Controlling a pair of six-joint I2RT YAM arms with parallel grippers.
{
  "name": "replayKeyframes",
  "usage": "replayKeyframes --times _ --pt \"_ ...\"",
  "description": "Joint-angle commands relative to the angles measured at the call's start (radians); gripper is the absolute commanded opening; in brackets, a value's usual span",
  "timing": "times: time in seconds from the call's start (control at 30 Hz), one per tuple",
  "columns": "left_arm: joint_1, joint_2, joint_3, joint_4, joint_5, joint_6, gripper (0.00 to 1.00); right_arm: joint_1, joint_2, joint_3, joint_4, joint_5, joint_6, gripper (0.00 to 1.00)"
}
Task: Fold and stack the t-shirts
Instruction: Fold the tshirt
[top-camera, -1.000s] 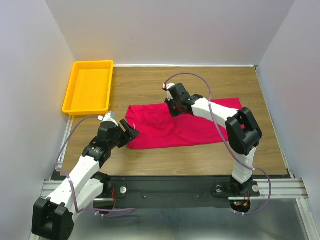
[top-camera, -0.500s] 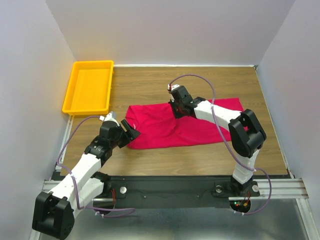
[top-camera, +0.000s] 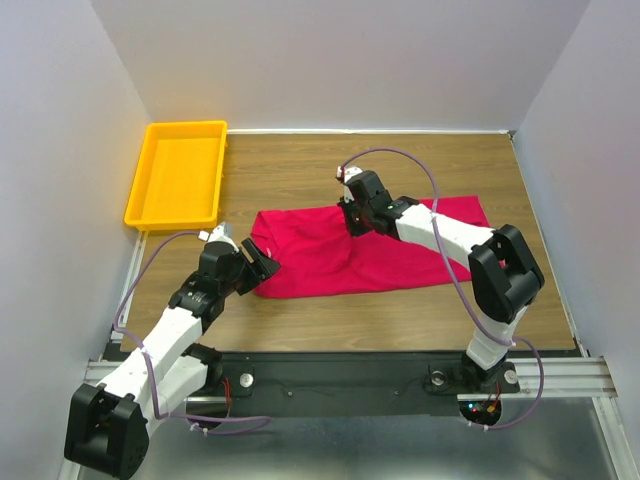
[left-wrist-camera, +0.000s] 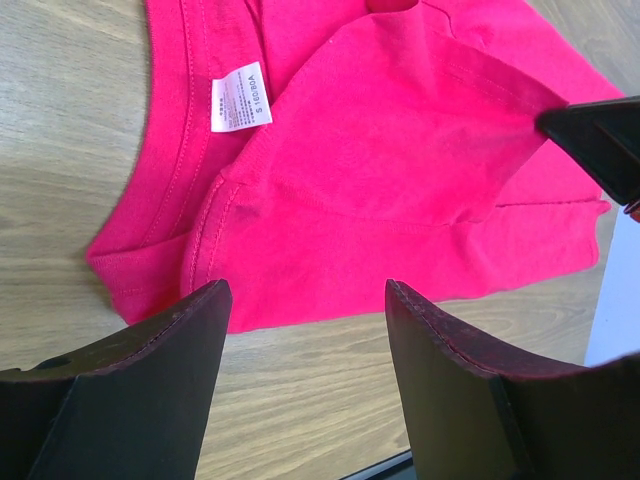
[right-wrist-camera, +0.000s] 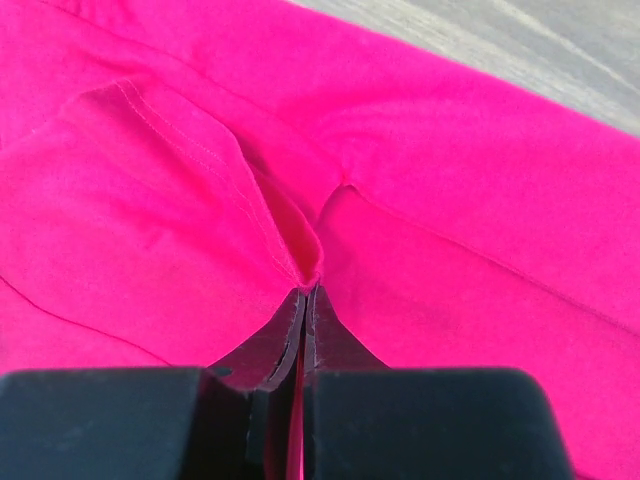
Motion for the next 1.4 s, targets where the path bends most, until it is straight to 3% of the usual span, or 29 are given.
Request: replayKeyframes --times 0.0,0.2,0.47,0.57,0.7,1.17,1.37 --pt "0.002 -0.005 0.015 0.054 0.001 0.05 0.74 -0.006 -0.034 -0.002 0.061 0.031 -0.02 0.03" --pt "0.004 0.101 0.134 0.152 0.019 0.187 0.74 -0.006 0.004 -0.039 0.055 0.034 -0.02 0.08" --pt "0.011 0.509 0.444 0.206 0.157 0.366 0.69 -0.006 0.041 -0.006 0.055 0.005 -0.001 0.08" --pt "0.015 0.691 0.568 0.191 0.235 0.396 0.63 -0.006 0.047 0.004 0.055 -0.003 0.003 0.08" --pt "0.015 0.805 0.653 0.126 0.26 0.422 0.6 -0.006 0.047 0.004 0.055 -0.006 0.003 0.08" --pt "0.015 0.998 0.782 0.063 0.291 0.458 0.54 -0.006 0.066 0.024 0.055 -0.01 0.008 0.08" --pt "0.015 1.038 0.82 0.063 0.325 0.478 0.43 -0.006 0.069 0.021 0.056 -0.007 0.008 0.08"
